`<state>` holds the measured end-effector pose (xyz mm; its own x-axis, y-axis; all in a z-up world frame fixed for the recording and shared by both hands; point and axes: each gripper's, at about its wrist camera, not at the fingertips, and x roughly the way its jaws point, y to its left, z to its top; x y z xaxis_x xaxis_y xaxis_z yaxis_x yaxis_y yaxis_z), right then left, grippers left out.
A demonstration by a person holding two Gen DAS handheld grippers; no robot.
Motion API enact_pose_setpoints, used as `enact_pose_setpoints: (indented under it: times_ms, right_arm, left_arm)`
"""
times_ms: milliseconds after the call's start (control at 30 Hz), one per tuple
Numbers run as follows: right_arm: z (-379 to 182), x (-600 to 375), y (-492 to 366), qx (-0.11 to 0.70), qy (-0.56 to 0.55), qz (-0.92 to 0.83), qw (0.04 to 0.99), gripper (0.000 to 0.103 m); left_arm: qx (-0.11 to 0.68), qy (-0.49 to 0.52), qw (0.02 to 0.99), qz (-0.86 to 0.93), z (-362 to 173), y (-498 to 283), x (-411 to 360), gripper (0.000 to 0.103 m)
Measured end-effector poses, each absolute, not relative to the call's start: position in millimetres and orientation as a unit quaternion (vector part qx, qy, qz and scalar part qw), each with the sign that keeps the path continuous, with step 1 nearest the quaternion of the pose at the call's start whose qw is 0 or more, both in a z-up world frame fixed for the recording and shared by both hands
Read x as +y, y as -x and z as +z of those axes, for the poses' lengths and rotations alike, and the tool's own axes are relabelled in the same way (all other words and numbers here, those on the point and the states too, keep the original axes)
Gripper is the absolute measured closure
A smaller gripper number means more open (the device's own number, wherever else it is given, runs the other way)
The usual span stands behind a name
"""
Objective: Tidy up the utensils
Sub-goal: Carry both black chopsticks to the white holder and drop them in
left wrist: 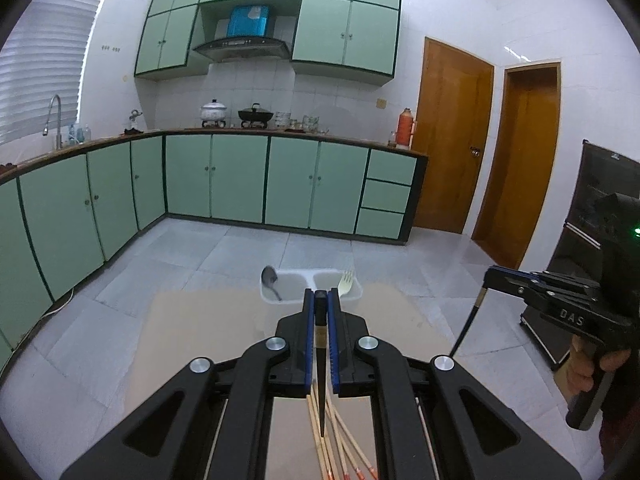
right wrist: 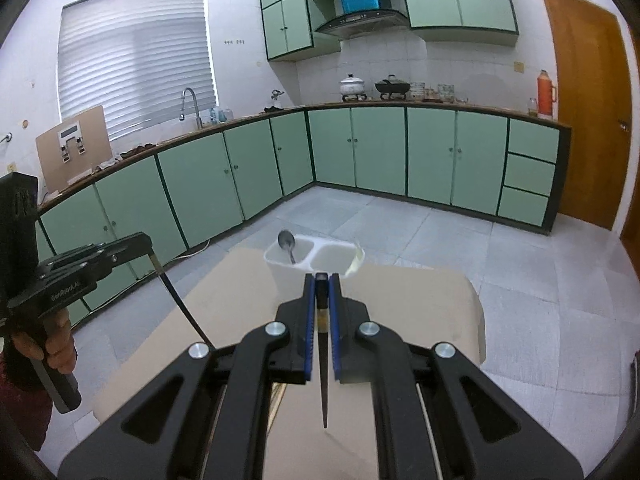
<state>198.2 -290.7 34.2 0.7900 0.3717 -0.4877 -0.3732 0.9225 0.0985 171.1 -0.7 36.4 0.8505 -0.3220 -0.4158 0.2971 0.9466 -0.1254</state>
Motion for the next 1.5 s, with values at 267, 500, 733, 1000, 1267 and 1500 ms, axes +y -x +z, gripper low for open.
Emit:
enact_pose_setpoints:
  times_ms: [267,500,733,1000,1267,1500]
  right_arm:
    - [81,-282,-233,0.208,-0.004,0.206,0.956,0.097]
    - [116,-274,-283,0.162,-0.015,0.196,0.967,0.097]
    - [107,-262,-332,0.151,-0.018,0.186,0.971,0.097]
    - [60,-252,-364,0.200,-0.023,0.177,0.963,0.097]
    - [32,-248,-358,0.232,-0.021,0.178,0.956,0.093]
    - [41,-265,-308,0.193,-0.023,0.155,0.969,0.062]
  left_arm:
    - [0.171,0.027,0.972,-0.162,77,-201,-6,0.097]
    - [0.116,0.019,0.982,-0.147,109,-246,-13,0.097]
    - [0.102,0.022,0.986,-0.130,99,-299,-24,0.097]
    - [0.152,0.017,0.981,-0.119,52,-340,-32,0.097]
    - [0.193,0.010,0.974,-0.117,28,-338,-24,0.085]
    - [0.182,0.021,0.976,-0.117,40,-296,-8,0.060]
